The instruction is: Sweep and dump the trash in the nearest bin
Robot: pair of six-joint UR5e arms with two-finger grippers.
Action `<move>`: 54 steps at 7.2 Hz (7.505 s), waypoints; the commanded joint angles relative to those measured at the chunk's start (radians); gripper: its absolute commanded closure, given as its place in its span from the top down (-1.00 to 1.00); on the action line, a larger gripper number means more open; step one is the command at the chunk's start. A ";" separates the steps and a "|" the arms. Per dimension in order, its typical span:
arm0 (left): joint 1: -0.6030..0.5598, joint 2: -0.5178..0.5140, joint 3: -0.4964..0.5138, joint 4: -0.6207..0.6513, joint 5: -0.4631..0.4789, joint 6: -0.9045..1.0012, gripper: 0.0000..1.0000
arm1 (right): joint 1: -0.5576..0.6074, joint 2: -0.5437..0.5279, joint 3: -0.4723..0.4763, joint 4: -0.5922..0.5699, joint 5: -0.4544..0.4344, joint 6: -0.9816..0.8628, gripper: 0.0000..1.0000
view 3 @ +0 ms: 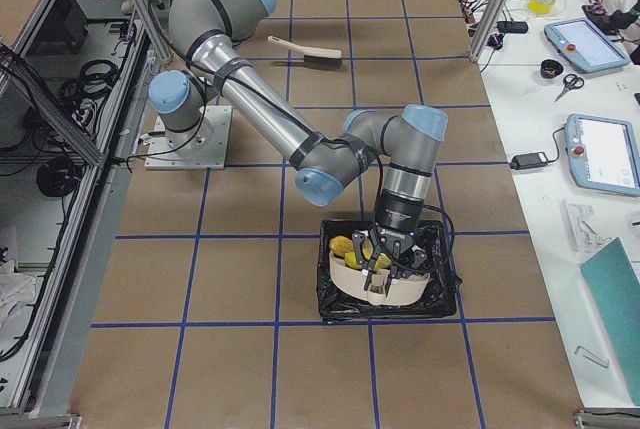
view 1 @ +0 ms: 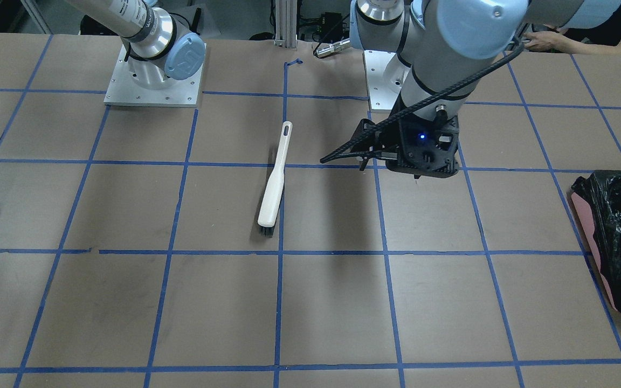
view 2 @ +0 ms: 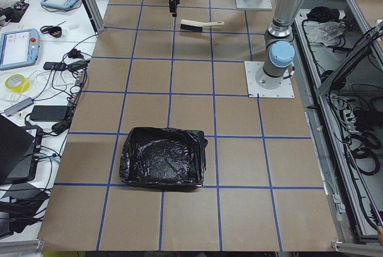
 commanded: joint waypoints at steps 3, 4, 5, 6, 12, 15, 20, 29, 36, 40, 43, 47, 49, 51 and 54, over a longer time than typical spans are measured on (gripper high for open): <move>0.063 0.081 -0.055 -0.080 0.112 -0.022 1.00 | 0.001 -0.007 0.000 -0.048 -0.009 0.032 -1.00; 0.066 0.085 -0.057 -0.102 0.119 -0.035 1.00 | 0.001 -0.039 0.003 -0.053 -0.015 0.030 -1.00; 0.069 0.088 -0.057 -0.106 0.114 -0.024 1.00 | 0.004 -0.059 0.014 -0.067 -0.017 0.033 -1.00; 0.072 0.089 -0.057 -0.103 0.110 -0.024 1.00 | 0.028 -0.070 0.044 -0.114 -0.018 0.033 -1.00; 0.093 0.100 -0.057 -0.108 0.118 -0.024 1.00 | 0.033 -0.116 0.103 -0.150 -0.023 0.041 -1.00; 0.095 0.101 -0.059 -0.106 0.118 -0.025 1.00 | 0.033 -0.065 0.103 -0.166 -0.022 0.041 -1.00; 0.093 0.098 -0.059 -0.105 0.114 -0.025 1.00 | 0.027 -0.164 0.097 -0.165 0.114 0.041 -1.00; 0.090 0.102 -0.080 -0.096 0.107 -0.035 1.00 | 0.152 -0.233 0.108 0.144 0.206 0.141 -1.00; 0.092 0.106 -0.079 -0.096 0.110 -0.035 1.00 | 0.319 -0.250 0.111 0.537 0.245 0.626 -1.00; 0.093 0.088 -0.075 -0.018 0.098 -0.022 1.00 | 0.490 -0.265 0.111 0.686 0.291 1.037 -1.00; 0.083 0.086 -0.080 0.009 0.039 -0.021 1.00 | 0.631 -0.236 0.109 0.702 0.392 1.365 -1.00; 0.083 0.100 -0.082 0.003 0.041 -0.021 1.00 | 0.798 -0.152 0.096 0.702 0.610 1.865 -1.00; 0.083 0.100 -0.083 0.001 0.041 -0.021 1.00 | 0.870 -0.083 0.054 0.691 0.726 2.037 -1.00; 0.083 0.103 -0.083 -0.005 0.042 -0.021 1.00 | 0.945 -0.022 0.020 0.689 0.799 2.206 -1.00; 0.083 0.102 -0.083 -0.005 0.044 -0.021 1.00 | 0.999 0.038 0.025 0.686 0.925 2.277 -1.00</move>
